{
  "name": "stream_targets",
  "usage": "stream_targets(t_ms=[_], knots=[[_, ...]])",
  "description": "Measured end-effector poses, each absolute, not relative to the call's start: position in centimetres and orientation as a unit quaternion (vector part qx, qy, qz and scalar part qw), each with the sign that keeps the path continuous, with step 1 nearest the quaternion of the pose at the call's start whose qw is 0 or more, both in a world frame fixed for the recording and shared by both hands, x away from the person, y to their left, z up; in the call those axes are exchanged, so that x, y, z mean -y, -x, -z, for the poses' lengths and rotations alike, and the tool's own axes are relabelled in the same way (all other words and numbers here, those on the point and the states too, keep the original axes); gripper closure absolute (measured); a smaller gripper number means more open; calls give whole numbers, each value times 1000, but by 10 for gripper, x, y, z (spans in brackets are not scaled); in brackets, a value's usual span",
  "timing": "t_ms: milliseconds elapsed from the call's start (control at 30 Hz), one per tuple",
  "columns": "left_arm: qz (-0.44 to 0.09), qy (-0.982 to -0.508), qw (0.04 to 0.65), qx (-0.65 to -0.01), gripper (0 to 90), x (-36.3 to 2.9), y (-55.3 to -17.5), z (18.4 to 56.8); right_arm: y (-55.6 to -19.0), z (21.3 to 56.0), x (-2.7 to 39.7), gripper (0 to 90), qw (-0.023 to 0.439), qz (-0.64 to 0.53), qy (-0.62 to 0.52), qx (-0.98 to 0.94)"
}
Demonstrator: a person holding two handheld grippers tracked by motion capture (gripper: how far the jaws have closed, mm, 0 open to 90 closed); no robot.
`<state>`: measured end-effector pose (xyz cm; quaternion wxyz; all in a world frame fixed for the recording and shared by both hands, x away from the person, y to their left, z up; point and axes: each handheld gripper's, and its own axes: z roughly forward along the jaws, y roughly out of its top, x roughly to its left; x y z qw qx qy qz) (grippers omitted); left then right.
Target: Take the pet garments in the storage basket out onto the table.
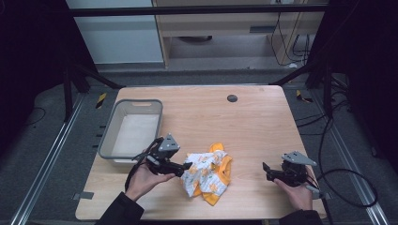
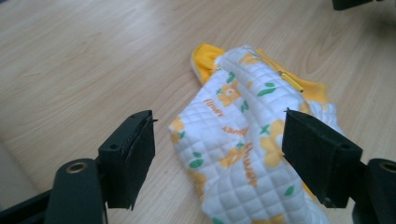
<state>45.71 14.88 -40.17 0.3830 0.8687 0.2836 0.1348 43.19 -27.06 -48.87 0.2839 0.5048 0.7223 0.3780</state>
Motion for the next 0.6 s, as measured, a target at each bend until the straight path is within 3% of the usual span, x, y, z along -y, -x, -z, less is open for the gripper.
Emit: stream_targets(t_ms=[600], knots=[[-201,-794,438,-370,286,-215,-427,426,-431,490,270,87,281,-378,-507,-722]])
